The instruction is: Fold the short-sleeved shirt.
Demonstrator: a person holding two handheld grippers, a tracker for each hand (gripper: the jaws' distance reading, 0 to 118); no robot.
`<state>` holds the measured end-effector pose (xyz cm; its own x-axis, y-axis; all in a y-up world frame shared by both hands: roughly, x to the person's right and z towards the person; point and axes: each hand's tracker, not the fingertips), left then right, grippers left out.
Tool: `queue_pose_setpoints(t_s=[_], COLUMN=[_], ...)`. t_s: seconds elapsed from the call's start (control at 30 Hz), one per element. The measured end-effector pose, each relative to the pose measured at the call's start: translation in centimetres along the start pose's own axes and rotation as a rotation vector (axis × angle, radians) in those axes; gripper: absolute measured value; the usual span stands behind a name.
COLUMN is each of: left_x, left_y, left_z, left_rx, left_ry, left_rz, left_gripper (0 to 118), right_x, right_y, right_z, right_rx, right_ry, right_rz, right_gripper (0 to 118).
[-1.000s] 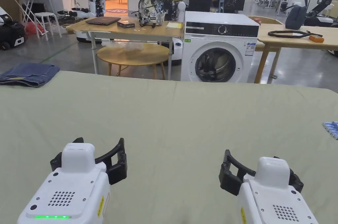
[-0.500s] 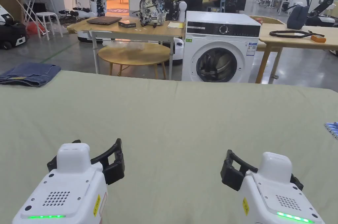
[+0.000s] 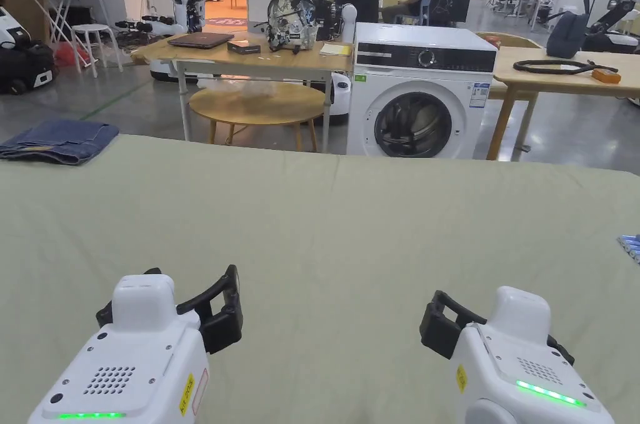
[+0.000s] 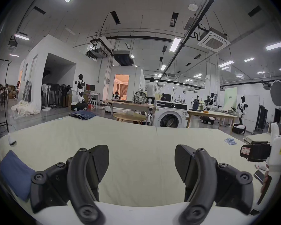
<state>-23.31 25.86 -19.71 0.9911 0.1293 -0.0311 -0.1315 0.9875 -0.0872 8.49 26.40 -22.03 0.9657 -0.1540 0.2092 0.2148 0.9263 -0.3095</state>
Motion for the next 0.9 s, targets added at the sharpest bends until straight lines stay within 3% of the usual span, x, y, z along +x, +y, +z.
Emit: queue_pose_setpoints(t_s=[0.7,0.9], left_x=[-0.1,0.1], left_y=[-0.5,-0.5], left_z=[-1.1,-1.1], left_rx=[-0.050,-0.054], left_ry=[0.057,0.056], left_rz=[-0.101,-0.112], left_gripper=[85,85], right_x=[-0.9,0.0], right_y=[-0.3,0.3], right_z=[-0.7,-0.8], right_rx=[0.006,-0.037], right_ry=[-0.011,0.010], right_rz=[0.109,0.071], right_gripper=[100,100])
